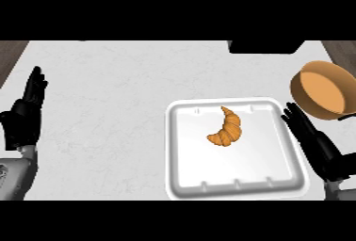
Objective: Pick the croissant from the tray and place it in the pot
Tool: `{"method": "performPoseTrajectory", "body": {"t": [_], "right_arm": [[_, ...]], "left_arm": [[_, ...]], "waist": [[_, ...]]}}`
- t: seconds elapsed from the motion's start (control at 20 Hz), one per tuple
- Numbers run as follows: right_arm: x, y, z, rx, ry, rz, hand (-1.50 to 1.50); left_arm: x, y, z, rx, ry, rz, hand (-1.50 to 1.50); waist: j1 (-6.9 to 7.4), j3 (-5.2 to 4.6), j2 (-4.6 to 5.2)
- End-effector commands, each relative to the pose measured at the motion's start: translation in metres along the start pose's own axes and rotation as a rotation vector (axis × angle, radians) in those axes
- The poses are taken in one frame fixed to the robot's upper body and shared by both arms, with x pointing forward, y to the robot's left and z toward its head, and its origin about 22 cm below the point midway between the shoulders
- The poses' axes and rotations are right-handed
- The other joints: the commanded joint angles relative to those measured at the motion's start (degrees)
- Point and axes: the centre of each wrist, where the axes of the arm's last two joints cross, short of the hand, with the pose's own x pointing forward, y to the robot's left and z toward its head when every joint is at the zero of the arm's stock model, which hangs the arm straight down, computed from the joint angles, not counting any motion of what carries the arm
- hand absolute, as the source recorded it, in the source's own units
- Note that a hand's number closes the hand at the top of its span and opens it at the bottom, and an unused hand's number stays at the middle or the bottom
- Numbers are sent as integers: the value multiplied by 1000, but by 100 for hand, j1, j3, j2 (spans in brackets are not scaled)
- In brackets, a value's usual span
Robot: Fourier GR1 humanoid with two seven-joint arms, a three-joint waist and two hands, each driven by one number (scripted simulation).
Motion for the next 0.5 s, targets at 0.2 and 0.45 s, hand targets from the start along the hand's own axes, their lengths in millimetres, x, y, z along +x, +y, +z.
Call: {"method": "performPoseTrajectory", "body": {"t": [0.2, 0.45], "right_arm": [[108, -59, -56, 228, -357, -20, 150], [78, -109, -37, -47, -312, 457, -150]], "left_arm": [[42, -35, -9, -97, -103, 273, 0], [50, -61, 0, -151, -64, 382, 0]], "waist": [[247, 200, -160], [259, 213, -92]]}}
